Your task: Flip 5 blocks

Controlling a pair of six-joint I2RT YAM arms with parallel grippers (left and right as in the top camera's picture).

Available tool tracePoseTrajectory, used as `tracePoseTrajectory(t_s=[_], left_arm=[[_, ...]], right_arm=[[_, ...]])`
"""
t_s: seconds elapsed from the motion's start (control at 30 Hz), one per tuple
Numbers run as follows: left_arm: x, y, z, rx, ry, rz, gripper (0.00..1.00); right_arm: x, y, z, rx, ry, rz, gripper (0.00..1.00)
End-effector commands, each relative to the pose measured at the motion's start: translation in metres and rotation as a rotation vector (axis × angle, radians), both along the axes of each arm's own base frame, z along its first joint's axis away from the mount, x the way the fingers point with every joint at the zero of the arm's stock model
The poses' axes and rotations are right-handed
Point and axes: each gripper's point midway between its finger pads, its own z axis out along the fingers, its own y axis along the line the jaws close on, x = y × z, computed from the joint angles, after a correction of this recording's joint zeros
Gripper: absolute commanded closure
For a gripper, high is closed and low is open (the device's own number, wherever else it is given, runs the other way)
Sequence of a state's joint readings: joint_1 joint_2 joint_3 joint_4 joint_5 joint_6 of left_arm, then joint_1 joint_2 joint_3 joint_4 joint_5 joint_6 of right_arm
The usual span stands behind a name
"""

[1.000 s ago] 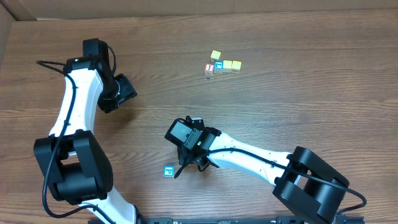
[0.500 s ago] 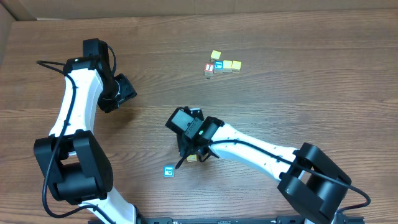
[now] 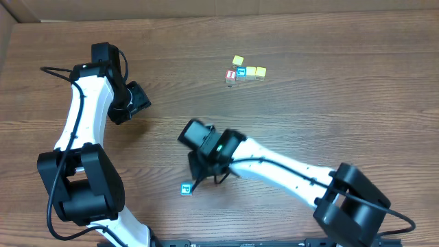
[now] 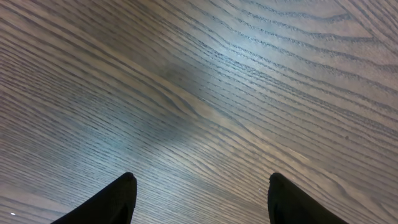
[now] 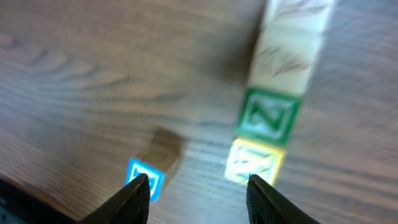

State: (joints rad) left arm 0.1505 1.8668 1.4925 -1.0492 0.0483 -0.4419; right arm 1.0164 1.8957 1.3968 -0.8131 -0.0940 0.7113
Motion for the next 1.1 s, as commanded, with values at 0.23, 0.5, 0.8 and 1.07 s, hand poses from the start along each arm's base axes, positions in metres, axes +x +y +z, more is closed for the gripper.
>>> tracePoseTrajectory(t_s=[0.23,0.5,0.8,1.07], left_arm=[[0.002,0.000,0.000,0.005,0.003,-0.001,0.40],[-0.001,0.000,-0.001,0.004,0.015,-0.003,0.41],[-0.001,0.000,-0.001,0.004,0.015,-0.003,0.41],[-0.002,-0.001,-0.001,0.003,0.019,-0.003,0.41]], right_arm=[[-0.022,0.029,0.021,-0.041,-0.278,-0.029,0.47],[-0.027,0.044,-0.020,-0.062,-0.240,-0.002,0.43],[-0.038,0.049,-0.032,-0.058,-0.191,0.026,0.45],[-0.045,0.048,-0.046,-0.078,-0.147,0.041,0.51]])
